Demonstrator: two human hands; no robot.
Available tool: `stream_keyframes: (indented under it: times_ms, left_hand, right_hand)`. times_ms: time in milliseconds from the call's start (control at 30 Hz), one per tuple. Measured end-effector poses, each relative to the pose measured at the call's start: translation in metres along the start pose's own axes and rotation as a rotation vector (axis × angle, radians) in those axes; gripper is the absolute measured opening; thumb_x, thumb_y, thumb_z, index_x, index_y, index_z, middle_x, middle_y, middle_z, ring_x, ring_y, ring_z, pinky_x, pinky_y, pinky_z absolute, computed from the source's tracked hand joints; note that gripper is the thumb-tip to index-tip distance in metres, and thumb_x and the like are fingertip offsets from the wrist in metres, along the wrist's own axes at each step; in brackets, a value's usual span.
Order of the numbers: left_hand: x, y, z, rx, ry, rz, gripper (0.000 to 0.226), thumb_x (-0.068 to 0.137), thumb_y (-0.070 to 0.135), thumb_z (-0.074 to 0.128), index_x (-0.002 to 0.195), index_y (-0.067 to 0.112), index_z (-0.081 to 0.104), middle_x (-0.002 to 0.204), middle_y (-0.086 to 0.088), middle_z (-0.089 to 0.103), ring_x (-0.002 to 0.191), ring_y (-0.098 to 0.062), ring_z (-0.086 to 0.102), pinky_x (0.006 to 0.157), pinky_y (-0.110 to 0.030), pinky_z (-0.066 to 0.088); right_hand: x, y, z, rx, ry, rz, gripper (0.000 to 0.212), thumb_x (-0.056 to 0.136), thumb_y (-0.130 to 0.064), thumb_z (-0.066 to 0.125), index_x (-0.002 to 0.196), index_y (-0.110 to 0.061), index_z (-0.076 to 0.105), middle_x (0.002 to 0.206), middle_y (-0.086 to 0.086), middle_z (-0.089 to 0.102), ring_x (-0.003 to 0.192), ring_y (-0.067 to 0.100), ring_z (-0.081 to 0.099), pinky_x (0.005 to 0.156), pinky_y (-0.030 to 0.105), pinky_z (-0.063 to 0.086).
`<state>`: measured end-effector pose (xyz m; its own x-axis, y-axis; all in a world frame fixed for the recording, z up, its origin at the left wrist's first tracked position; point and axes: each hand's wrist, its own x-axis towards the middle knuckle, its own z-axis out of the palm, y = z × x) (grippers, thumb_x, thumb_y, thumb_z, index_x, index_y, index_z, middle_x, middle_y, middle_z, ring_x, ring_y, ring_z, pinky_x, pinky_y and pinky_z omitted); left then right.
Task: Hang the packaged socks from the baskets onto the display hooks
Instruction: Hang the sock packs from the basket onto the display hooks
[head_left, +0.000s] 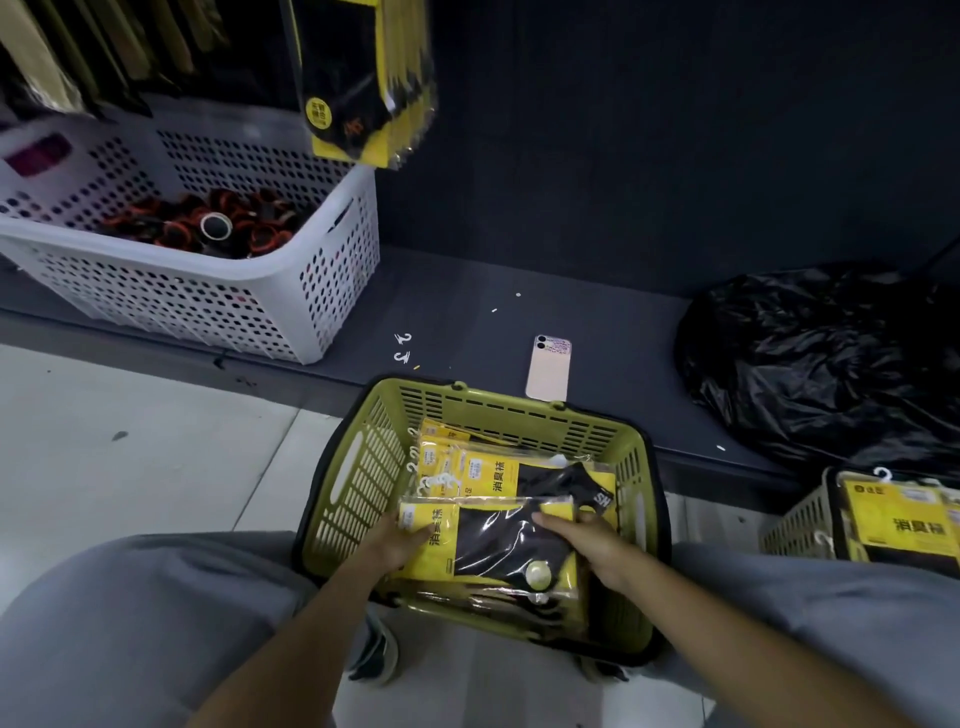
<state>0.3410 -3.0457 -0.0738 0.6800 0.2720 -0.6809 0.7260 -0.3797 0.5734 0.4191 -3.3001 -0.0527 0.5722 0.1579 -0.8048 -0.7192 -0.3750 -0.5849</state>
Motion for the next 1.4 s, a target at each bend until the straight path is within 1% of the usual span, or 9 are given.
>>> stream_keyframes:
  times_ms: [100, 233, 433, 533, 633, 767, 1033, 1233, 1400]
  left_hand:
    - [-0.001, 0.013, -0.004, -0.076, 0.05, 0.03, 0.043, 0.088, 0.036, 0.062, 0.124, 0.012, 0.054, 0.113, -0.006, 0.063, 0.103, -0.023, 0.061, 0.091, -0.038, 0.051]
    - [-0.005, 0.058, -0.026, -0.305, 0.194, 0.209, 0.026, 0.084, 0.031, 0.069, 0.104, 0.017, 0.061, 0.101, -0.003, 0.069, 0.08, -0.008, 0.065, 0.065, -0.022, 0.055]
    - [-0.028, 0.142, -0.068, -0.679, 0.615, 0.35, 0.106, 0.069, 0.038, 0.081, 0.148, 0.008, 0.018, 0.151, -0.005, 0.028, 0.137, -0.02, 0.031, 0.108, -0.026, 0.026]
    - [-0.044, 0.175, -0.082, -0.879, 0.367, 0.309, 0.109, 0.07, 0.044, 0.077, 0.15, 0.015, 0.008, 0.15, -0.006, 0.031, 0.133, -0.024, 0.038, 0.105, -0.029, 0.031]
    - [-0.057, 0.205, -0.095, -1.134, -0.092, 0.425, 0.07, 0.078, 0.041, 0.068, 0.137, 0.011, 0.044, 0.127, -0.006, 0.061, 0.116, -0.023, 0.059, 0.096, -0.033, 0.047]
    - [-0.063, 0.225, -0.123, -1.094, 0.006, 0.621, 0.018, 0.089, 0.032, 0.058, 0.099, 0.018, 0.062, 0.099, 0.0, 0.071, 0.09, -0.014, 0.068, 0.078, -0.024, 0.055]
    - [-0.081, 0.238, -0.204, -0.847, 0.429, 0.892, 0.012, 0.084, 0.033, 0.068, 0.087, 0.026, 0.06, 0.085, 0.008, 0.063, 0.08, 0.004, 0.061, 0.071, -0.011, 0.046]
    - [-0.079, 0.221, -0.223, -0.846, 0.459, 0.931, 0.03, 0.082, 0.024, 0.07, 0.111, 0.02, 0.063, 0.101, 0.006, 0.073, 0.092, -0.005, 0.068, 0.07, -0.012, 0.051]
    - [-0.076, 0.206, -0.24, -0.875, 0.446, 0.925, 0.04, 0.069, 0.039, 0.073, 0.106, 0.03, 0.062, 0.099, 0.014, 0.073, 0.092, -0.001, 0.068, 0.068, -0.012, 0.052]
  right_hand:
    - [-0.004, -0.017, -0.001, 0.074, -0.059, -0.04, 0.1, 0.063, -0.047, 0.083, 0.143, -0.011, 0.034, 0.136, 0.013, 0.054, 0.125, 0.029, 0.051, 0.109, 0.043, 0.038]
    - [-0.018, -0.059, -0.013, 0.273, -0.05, -0.202, 0.079, 0.045, -0.044, 0.088, 0.112, -0.01, 0.065, 0.103, 0.013, 0.073, 0.09, 0.025, 0.072, 0.08, 0.034, 0.057]
    - [-0.053, -0.13, -0.017, 0.539, -0.078, -0.454, 0.057, 0.058, -0.042, 0.085, 0.105, -0.013, 0.073, 0.107, 0.012, 0.072, 0.098, 0.027, 0.07, 0.084, 0.039, 0.055]
    - [-0.069, -0.161, -0.01, 0.629, -0.108, -0.537, 0.058, 0.069, -0.044, 0.077, 0.117, -0.012, 0.067, 0.112, 0.01, 0.071, 0.102, 0.026, 0.069, 0.087, 0.041, 0.054]
    - [-0.08, -0.186, 0.005, 0.691, -0.169, -0.585, 0.058, 0.077, -0.042, 0.069, 0.126, -0.011, 0.061, 0.12, 0.012, 0.067, 0.111, 0.031, 0.064, 0.1, 0.048, 0.047]
    - [-0.091, -0.212, 0.023, 0.602, -0.235, -0.635, 0.054, 0.078, -0.043, 0.066, 0.123, -0.012, 0.063, 0.118, 0.01, 0.068, 0.11, 0.027, 0.065, 0.096, 0.041, 0.049]
    - [-0.108, -0.291, 0.05, 0.164, -0.012, -0.919, 0.048, 0.087, -0.026, 0.065, 0.132, -0.017, 0.05, 0.128, 0.002, 0.059, 0.113, 0.009, 0.058, 0.087, 0.016, 0.047]
    - [-0.126, -0.351, 0.099, 0.114, -0.096, -1.062, 0.033, 0.085, -0.033, 0.066, 0.114, -0.017, 0.063, 0.109, 0.003, 0.07, 0.102, 0.018, 0.067, 0.093, 0.032, 0.052]
    - [-0.124, -0.367, 0.131, 0.128, -0.218, -1.092, 0.019, 0.086, -0.029, 0.067, 0.101, -0.018, 0.068, 0.099, 0.002, 0.075, 0.093, 0.017, 0.071, 0.074, 0.025, 0.058]
